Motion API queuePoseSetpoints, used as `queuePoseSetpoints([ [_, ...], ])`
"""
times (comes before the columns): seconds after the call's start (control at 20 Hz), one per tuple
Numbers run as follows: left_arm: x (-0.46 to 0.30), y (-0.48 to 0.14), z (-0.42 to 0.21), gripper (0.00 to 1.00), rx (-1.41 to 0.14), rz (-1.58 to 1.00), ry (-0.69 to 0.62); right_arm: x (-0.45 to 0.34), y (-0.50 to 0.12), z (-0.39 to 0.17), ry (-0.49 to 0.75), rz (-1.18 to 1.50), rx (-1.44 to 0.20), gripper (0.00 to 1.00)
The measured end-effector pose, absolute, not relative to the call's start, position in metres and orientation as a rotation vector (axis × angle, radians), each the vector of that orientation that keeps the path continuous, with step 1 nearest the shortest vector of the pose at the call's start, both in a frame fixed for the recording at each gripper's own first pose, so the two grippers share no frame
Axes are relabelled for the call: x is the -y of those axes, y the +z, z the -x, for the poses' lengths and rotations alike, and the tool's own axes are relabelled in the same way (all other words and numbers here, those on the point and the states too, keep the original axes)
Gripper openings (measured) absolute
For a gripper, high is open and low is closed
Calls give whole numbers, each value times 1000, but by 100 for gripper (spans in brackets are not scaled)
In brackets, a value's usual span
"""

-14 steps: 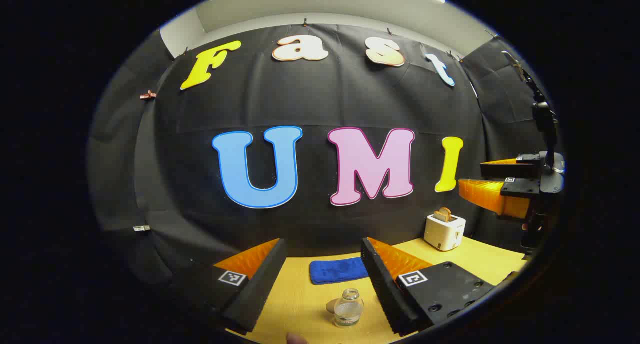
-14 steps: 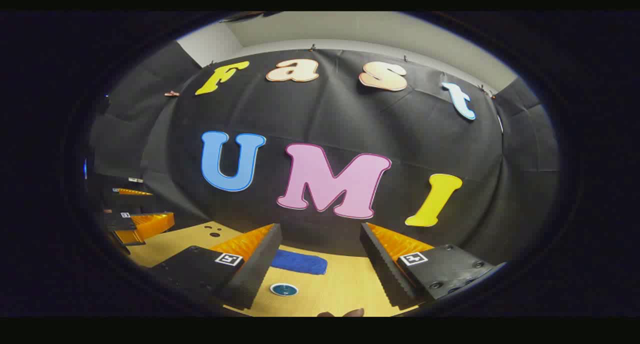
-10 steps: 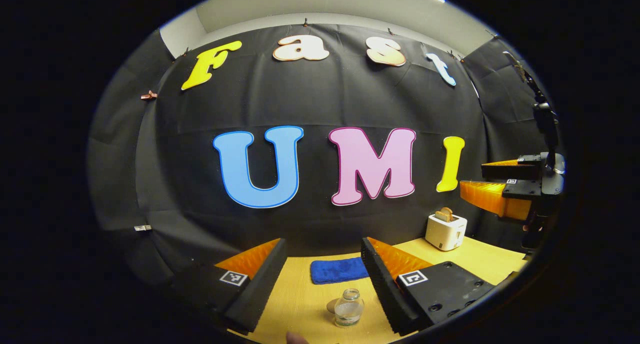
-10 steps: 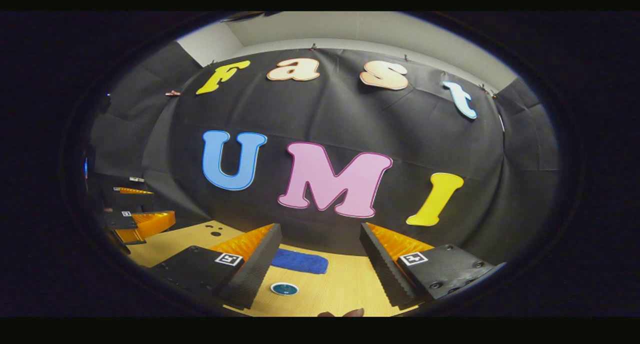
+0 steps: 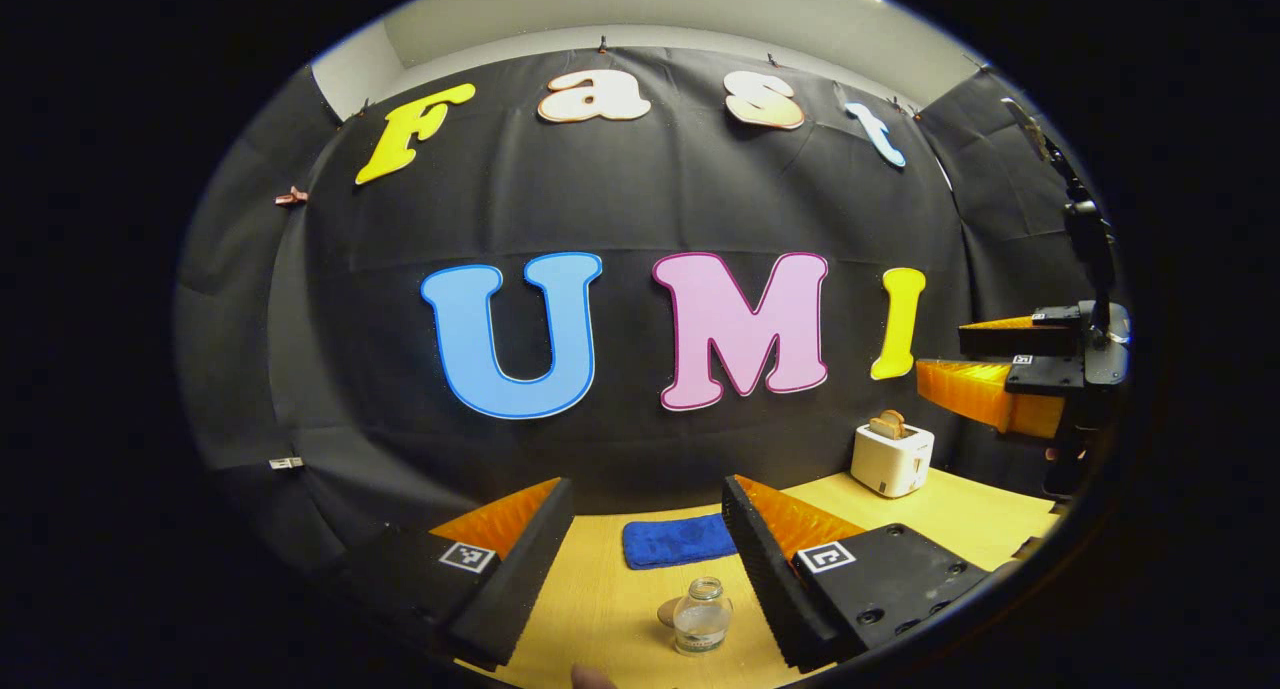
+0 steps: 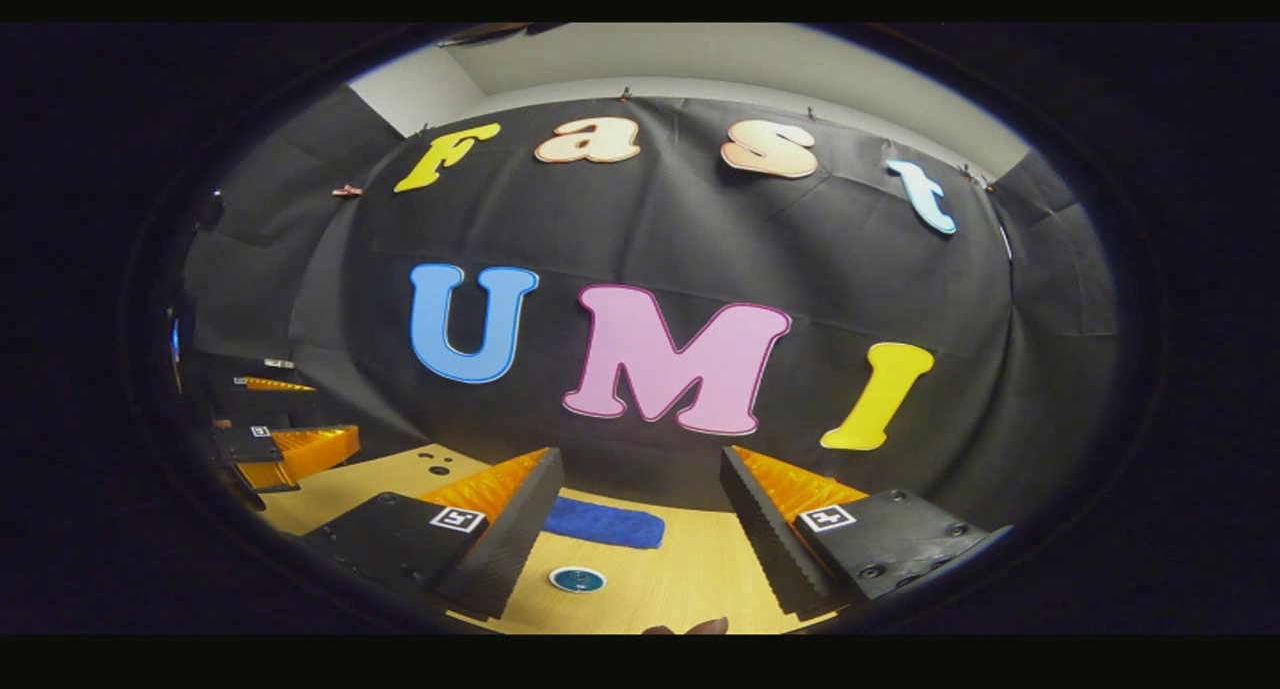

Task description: Open the teacup lid with one hand, grasp the water bottle and pour water into the teacup with the other hand; after pouring, place the water bottle on the coaster and then close the teacup lid.

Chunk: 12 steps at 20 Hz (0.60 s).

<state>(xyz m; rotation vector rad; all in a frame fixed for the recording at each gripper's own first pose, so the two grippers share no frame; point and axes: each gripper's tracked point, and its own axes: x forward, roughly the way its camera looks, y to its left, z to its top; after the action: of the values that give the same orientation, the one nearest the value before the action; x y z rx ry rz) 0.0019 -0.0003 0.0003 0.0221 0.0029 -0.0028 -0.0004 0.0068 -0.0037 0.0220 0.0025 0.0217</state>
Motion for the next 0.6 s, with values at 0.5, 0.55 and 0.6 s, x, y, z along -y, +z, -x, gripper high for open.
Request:
queuePoseSetpoints([
  [0.5,12,-48,1,94,-53,-59,-48,-27,-56,0,70,-7,-56,97],
  [0.55,14,-59,1,94,-66,-61,-53,-30,-69,-1,75,-11,-69,98],
  [0.6,17,-73,1,96,-85,-60,-59,-33,-83,-4,81,-16,-83,97],
])
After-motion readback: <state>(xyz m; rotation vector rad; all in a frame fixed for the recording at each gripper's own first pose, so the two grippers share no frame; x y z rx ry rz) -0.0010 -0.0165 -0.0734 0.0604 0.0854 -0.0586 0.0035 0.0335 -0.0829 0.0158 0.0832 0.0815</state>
